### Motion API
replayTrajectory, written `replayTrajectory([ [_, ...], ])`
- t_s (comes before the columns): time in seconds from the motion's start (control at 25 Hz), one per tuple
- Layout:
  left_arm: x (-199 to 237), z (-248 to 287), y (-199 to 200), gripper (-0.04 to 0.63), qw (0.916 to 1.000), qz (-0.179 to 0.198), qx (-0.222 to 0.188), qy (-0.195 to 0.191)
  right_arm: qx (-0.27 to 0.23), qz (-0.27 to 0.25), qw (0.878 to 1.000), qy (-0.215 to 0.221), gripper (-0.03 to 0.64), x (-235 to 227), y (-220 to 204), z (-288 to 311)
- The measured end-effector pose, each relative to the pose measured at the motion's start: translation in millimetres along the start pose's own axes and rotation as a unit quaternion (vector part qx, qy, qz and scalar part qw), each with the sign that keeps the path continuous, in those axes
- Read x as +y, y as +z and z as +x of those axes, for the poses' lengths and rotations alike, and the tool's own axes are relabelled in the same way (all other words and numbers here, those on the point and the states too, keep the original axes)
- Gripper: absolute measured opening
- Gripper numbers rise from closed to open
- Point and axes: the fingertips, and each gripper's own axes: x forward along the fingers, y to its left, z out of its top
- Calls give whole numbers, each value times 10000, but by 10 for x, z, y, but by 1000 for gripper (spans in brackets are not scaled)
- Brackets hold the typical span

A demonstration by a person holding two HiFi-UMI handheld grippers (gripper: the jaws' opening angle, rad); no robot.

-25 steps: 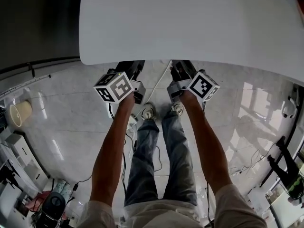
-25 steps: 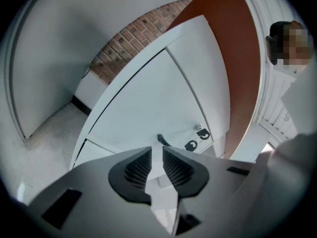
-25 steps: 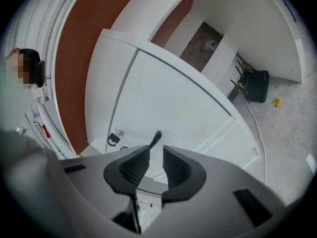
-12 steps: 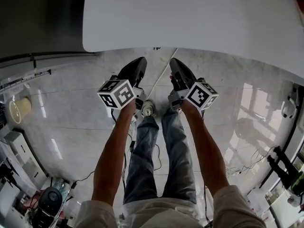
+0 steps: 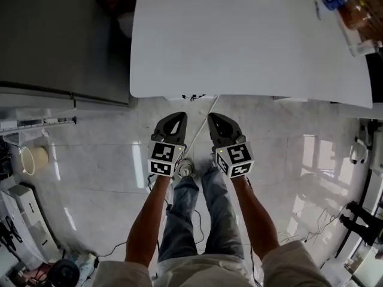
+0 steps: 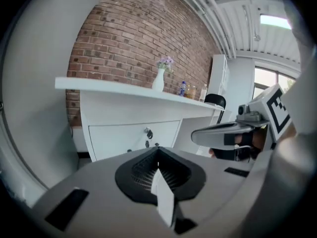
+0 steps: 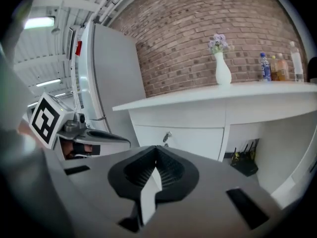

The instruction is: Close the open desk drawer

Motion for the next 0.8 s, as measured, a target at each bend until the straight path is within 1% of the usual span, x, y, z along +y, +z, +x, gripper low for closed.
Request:
replayTrajectory([
  [0.12,-159,-286,217,12,10000,3,-70,-15,-130,-19,9999,-6,18,171,267,-288],
  [0.28,-426,-764,606,12,9992,298,-218,-172,-392,-23,9991,-168,18,385,685,-758],
  [0.36,-574,-1111,801,14,9989,363,-231,-198,-398,-116,9990,-168,18,581,891,-1083],
  [0.48,-756,-1620,1158,12,9988,336,-282,-196,-365,-298,9988,-130,18,862,1213,-1590],
  [0.6,-878,-2035,1484,12,9982,418,-367,-233,-438,-397,9979,-244,18,1038,1508,-2016],
  [0.68,-949,-2254,1656,12,9973,517,-460,-235,-519,-382,9972,-367,18,1095,1667,-2255],
  [0.8,-993,-2492,1793,12,9958,636,-624,-190,-593,-447,9964,-417,18,1195,1794,-2489],
])
